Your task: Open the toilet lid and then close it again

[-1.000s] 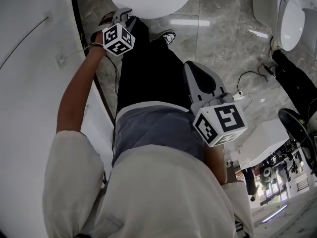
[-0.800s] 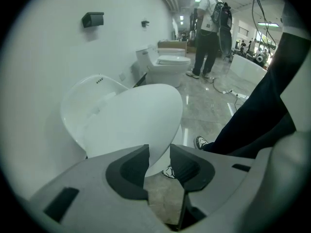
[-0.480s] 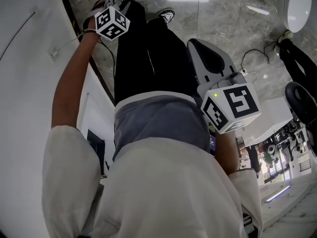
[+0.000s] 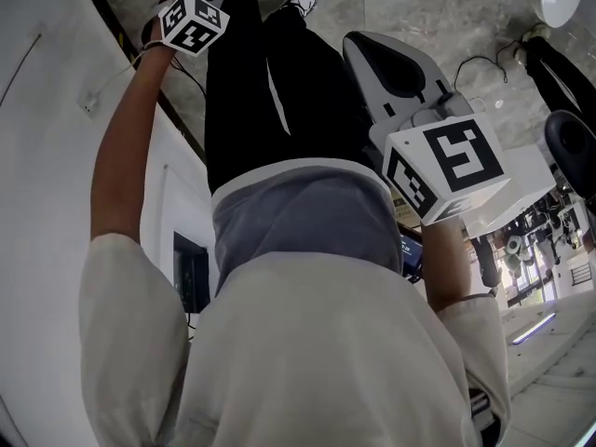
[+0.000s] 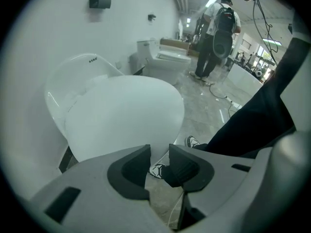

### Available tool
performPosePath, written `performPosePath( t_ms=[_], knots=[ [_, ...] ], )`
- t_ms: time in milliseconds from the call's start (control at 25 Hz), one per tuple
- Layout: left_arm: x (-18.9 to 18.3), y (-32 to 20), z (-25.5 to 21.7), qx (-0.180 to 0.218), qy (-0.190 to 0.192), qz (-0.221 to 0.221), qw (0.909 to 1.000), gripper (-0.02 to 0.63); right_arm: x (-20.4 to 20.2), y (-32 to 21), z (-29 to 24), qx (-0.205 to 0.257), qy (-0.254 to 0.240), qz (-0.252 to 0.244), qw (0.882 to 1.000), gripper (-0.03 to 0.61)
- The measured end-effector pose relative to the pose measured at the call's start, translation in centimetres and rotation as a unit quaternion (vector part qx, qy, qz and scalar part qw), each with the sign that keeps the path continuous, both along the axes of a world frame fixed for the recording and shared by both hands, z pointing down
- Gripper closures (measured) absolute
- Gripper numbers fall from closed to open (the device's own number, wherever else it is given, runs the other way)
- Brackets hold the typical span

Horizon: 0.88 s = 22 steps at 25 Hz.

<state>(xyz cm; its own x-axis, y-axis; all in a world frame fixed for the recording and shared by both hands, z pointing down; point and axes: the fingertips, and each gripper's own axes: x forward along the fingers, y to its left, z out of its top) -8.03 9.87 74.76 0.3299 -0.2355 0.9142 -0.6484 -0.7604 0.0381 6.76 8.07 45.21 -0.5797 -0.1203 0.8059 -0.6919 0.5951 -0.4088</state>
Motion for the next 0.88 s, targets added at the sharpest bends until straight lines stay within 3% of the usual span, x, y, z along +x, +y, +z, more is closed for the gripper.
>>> performPosePath(
  t_ms=[240, 480, 880],
  knots=[
    [-0.4, 0.4, 2.0, -0.022, -0.006, -0.022, 0.9995, 0.507, -1.8, 0.5, 0.8, -0.009, 0.001, -0.003, 1.000, 0.568],
    [-0.7, -0.4, 4.0, -0.051, -0.009, -0.086, 0.9950, 0.550, -2.2, 1.1, 1.5, -0.018, 0.002, -0.001, 1.000, 0.568],
    [-1.0, -0.6, 7.0, -0.067, -0.029, -0.119, 0.9902, 0.574, -2.2, 1.5, 2.7, -0.030, 0.011, 0.014, 0.999, 0.568]
  ],
)
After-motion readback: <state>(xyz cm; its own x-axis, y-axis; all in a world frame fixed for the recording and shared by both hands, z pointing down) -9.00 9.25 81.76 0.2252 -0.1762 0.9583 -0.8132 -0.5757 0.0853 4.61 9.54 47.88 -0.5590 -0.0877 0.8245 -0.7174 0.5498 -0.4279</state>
